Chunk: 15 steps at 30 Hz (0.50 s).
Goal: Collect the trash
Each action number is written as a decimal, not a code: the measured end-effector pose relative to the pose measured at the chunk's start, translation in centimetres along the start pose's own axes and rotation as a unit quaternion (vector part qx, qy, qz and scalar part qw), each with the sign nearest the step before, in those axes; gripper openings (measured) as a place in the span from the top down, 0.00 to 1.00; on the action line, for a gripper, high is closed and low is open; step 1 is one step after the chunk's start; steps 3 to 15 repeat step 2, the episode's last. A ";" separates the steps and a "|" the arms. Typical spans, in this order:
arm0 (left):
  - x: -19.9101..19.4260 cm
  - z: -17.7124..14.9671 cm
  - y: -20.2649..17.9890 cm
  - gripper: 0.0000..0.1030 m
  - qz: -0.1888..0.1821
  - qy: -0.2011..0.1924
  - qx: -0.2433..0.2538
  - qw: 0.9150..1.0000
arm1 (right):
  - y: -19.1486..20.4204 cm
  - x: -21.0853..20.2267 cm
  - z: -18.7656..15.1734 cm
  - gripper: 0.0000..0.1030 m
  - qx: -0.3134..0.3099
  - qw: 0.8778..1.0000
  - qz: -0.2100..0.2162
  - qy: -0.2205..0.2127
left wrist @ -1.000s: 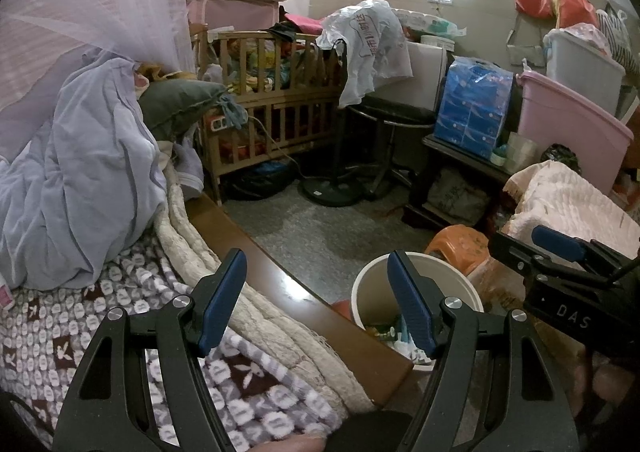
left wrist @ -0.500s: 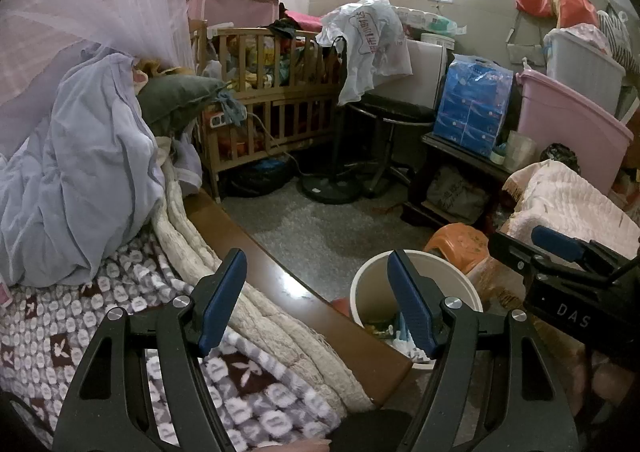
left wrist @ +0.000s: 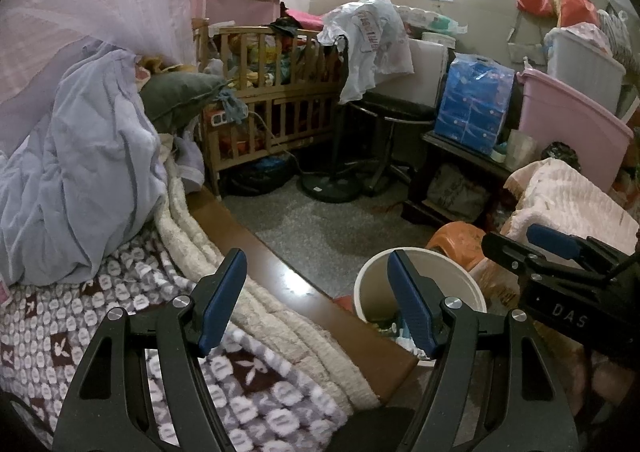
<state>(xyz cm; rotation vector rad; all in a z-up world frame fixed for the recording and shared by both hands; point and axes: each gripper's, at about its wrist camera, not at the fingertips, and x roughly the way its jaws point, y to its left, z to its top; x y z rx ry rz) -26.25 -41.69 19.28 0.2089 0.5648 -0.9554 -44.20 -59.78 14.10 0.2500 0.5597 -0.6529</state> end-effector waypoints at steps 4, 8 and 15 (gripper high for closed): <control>-0.4 -0.5 0.5 0.30 0.006 0.002 -0.006 1.000 | 0.9 0.3 0.1 0.34 -0.011 1.000 0.008 0.006; -0.4 -0.5 0.5 0.30 0.006 0.002 -0.006 1.000 | 0.9 0.3 0.1 0.34 -0.011 1.000 0.008 0.006; -0.4 -0.5 0.5 0.30 0.006 0.002 -0.006 1.000 | 0.9 0.3 0.1 0.34 -0.011 1.000 0.008 0.006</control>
